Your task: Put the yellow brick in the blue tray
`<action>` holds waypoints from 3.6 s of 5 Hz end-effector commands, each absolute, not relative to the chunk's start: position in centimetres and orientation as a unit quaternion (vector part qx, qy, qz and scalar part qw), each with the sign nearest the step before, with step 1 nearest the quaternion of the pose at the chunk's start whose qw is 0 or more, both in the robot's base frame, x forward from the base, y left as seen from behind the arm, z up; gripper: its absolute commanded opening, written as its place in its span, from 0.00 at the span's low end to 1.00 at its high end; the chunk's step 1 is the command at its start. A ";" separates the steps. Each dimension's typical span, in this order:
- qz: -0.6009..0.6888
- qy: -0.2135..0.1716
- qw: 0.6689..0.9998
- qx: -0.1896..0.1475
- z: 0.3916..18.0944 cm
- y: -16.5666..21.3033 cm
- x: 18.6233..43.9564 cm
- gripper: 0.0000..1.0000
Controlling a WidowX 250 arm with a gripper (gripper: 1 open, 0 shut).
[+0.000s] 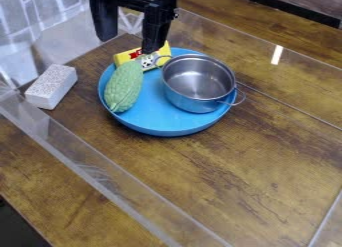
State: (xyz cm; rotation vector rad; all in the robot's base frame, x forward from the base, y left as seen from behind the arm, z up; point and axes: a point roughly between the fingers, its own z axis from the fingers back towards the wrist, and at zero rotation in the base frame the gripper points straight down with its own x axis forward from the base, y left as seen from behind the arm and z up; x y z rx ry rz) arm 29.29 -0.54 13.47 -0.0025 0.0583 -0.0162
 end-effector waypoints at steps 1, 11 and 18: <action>-0.022 0.038 0.999 -0.001 12.4 -0.4 29.5 1.00; -0.087 0.023 0.995 -0.042 10.4 1.6 30.1 1.00; -0.099 0.014 0.993 -0.066 9.0 2.4 31.6 1.00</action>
